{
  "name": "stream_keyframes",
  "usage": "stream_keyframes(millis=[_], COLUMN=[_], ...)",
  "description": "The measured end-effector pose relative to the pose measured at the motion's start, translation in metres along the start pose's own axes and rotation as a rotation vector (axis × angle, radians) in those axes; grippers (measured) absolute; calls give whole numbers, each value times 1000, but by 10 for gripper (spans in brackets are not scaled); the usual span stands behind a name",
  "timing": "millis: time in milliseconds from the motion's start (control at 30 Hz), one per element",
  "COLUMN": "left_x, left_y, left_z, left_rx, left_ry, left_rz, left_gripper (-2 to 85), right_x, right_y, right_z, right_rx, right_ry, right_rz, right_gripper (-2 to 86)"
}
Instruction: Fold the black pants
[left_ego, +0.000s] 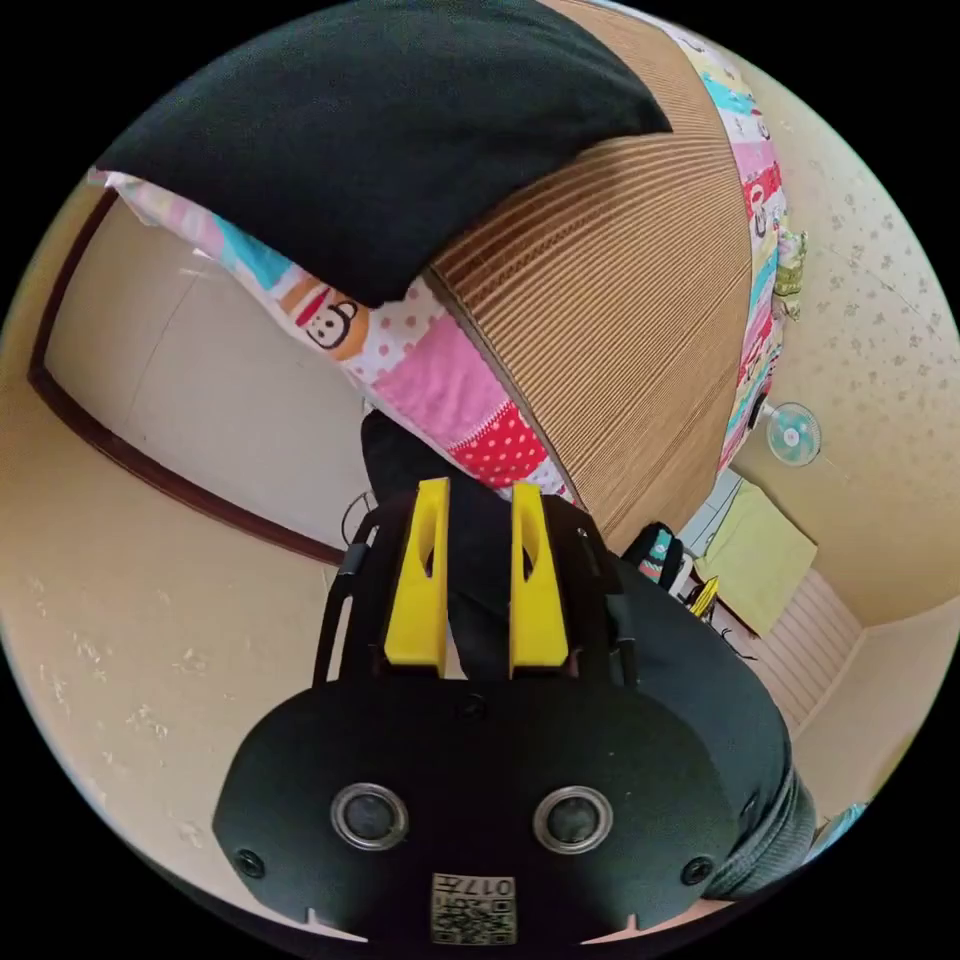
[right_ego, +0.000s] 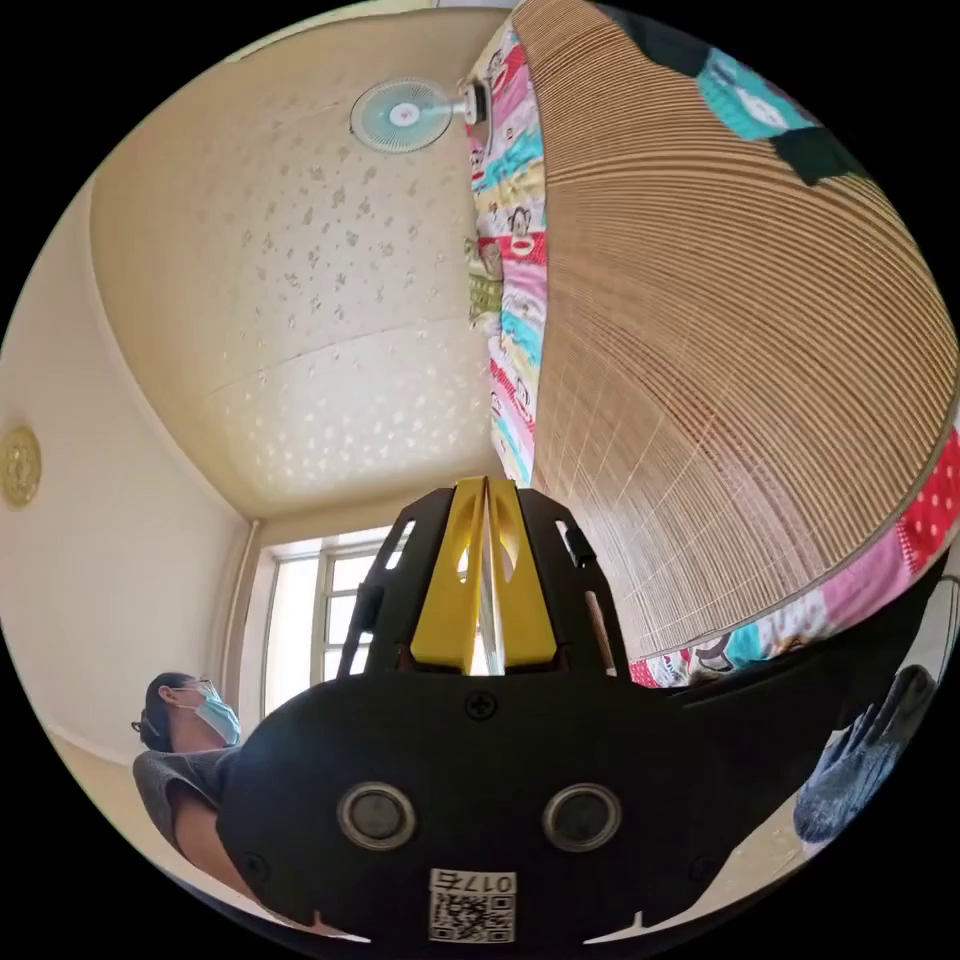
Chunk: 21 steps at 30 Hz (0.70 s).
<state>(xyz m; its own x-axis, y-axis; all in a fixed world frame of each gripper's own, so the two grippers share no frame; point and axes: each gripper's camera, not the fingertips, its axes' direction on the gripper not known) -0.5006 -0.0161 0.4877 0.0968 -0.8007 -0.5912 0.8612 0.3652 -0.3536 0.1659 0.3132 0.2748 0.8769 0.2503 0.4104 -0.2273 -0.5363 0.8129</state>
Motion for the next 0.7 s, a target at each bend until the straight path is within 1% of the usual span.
stream_keyframes(millis=[67, 133, 167, 200, 233, 267, 333, 367, 433, 467, 567, 633, 667, 700], left_x=[-7, -9, -10, -16, -28, -35, -68, -75, -99, -104, -135, -157, -161, -167], left_y=[-5, -7, -5, -2, -2, -3, -12, -13, -9, -8, -7, -7, -3, 6], left_z=[-32, -75, -87, -109, -129, -136, -155, -158, -166, -166, -153, -138, -139, -142], left_rx=[101, 266, 324, 438, 519, 542, 546, 544, 557, 564, 575, 603, 615, 617], left_ry=[-9, -111, -126, -122, -77, -49, 2, -7, -52, -41, 173, 402, 425, 436], left_rz=[8, -17, -39, -96, -160, -192, -324, -359, -512, -538, -564, -573, -601, -670], left_gripper=[117, 128, 130, 130, 131, 132, 136, 140, 152, 155, 158, 157, 139, 104], right_x=[-15, -26, -32, -34, -37, -39, -40, -39, -35, -31, -18, -8, -2, 0], right_y=[-3, -3, -2, -1, 0, 2, 4, 6, 7, 8, 8, 5, 3, 1], right_z=[5, -3, -14, -20, -34, -48, -68, -79, -92, -99, -112, -118, -121, -122], right_rx=[-26, -3, 27, 45, 83, 123, 173, 198, 223, 238, 281, 316, 346, 361], right_ry=[16, 4, -14, -25, -39, -44, -38, -31, -28, -34, -79, -131, -182, -210], right_rz=[-43, -63, -71, -73, -74, -73, -68, -60, -38, -19, 19, 51, 68, 73], right_gripper=[6, 6, 6, 6, 5, 5, 4, 4, 3, 3, 3, 3, 3, 3])
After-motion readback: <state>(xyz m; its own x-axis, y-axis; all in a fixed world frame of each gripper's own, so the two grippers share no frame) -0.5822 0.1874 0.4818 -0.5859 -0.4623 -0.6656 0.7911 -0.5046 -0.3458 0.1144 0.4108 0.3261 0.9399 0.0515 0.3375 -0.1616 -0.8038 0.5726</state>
